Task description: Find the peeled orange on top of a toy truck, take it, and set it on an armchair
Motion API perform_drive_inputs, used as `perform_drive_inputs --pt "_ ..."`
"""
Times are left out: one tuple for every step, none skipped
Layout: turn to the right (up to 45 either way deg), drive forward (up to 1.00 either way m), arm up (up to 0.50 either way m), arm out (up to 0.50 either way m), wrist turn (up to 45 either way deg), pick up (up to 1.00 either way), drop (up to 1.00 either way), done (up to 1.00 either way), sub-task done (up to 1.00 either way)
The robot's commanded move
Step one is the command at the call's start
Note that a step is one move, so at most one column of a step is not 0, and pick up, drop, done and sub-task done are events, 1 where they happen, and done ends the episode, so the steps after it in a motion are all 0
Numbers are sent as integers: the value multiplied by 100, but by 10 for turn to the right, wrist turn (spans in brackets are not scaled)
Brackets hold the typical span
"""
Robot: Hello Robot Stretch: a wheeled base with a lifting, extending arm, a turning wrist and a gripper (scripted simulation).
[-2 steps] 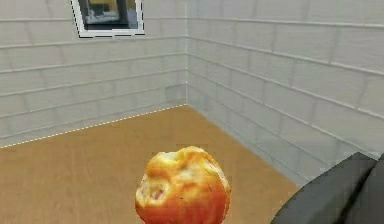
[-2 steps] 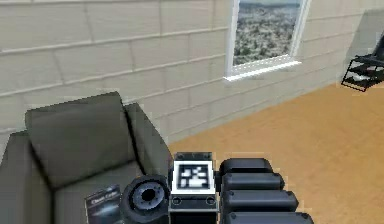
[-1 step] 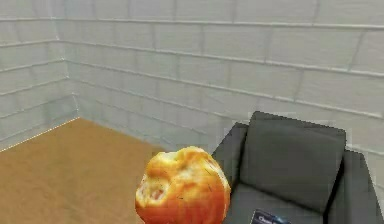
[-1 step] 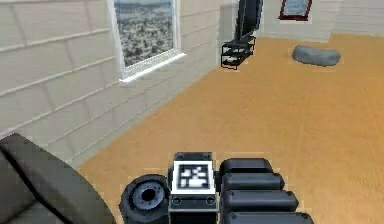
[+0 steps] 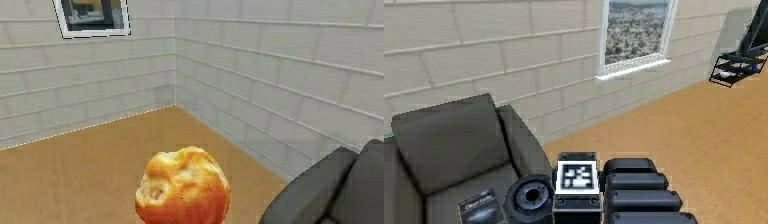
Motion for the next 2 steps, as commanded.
perform_drive_inputs --pt "240 0 0 0 0 0 0 0 0" --pt "-180 0 0 0 0 0 0 0 0"
